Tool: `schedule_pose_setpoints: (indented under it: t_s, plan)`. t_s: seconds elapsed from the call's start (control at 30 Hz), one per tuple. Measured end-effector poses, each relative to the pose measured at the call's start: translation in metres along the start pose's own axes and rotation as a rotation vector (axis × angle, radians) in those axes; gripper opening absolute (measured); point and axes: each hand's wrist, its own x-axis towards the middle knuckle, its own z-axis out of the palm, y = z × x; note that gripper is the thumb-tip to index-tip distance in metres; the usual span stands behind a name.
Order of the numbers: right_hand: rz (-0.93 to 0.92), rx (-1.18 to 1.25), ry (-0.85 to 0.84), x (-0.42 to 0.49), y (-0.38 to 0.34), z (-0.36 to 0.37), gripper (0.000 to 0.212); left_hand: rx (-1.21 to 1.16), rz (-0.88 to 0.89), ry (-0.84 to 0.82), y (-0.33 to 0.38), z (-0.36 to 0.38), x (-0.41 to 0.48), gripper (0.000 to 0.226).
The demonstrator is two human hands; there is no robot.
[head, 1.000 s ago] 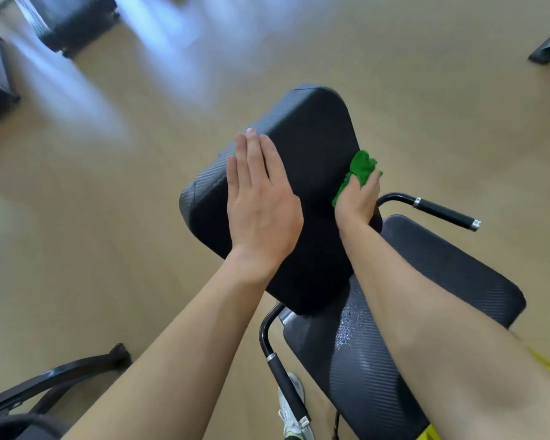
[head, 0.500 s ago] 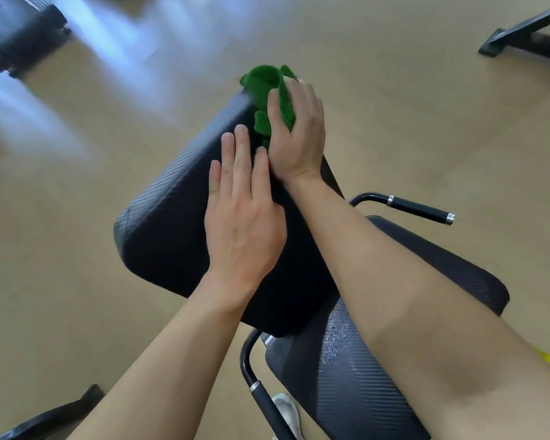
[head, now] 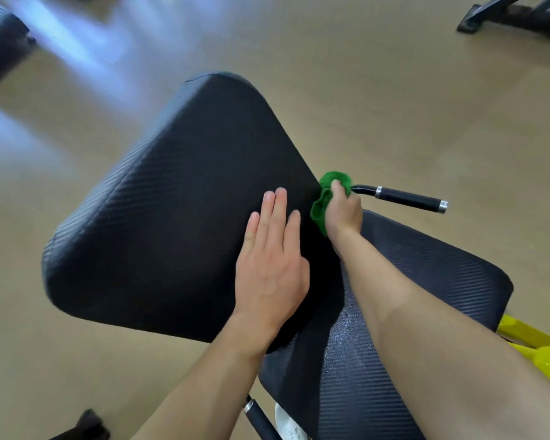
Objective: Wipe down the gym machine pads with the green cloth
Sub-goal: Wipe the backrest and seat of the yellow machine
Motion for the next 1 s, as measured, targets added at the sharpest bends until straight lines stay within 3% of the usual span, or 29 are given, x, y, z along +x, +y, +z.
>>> schedule_pose_setpoints:
  t_s: [0.17,0.27,0.47,0.63,0.8,1.0]
  plan:
    - [-0.360,0.008,-0.102,-0.027,-0.105,0.035,0.038,-0.072,-0.035,0.098,-0.010,-0.017,0.011,0.061]
    - [-0.466,0.061,-0.178,-0.030,-0.116,0.034,0.050,-0.126,-0.061,0.164,-0.006,-0.017,0.026,0.061]
    - [-0.311,-0.119,-0.221,0.038,-0.018,0.003,0.048,-0.110,0.136,-0.016,0.027,0.036,0.010,0.054]
    - [-0.055,-0.141,-0.215,0.076,0.065,-0.023,0.040,-0.136,0.283,-0.190,0.052,0.076,-0.025,0.054]
    - [0.090,-0.077,-0.119,0.070,0.089,-0.021,0.064,-0.196,0.214,-0.229,0.050,0.088,-0.052,0.056]
    - [0.090,-0.041,0.065,0.014,0.105,-0.005,0.050,-0.276,0.056,-0.243,0.040,0.066,-0.074,0.055]
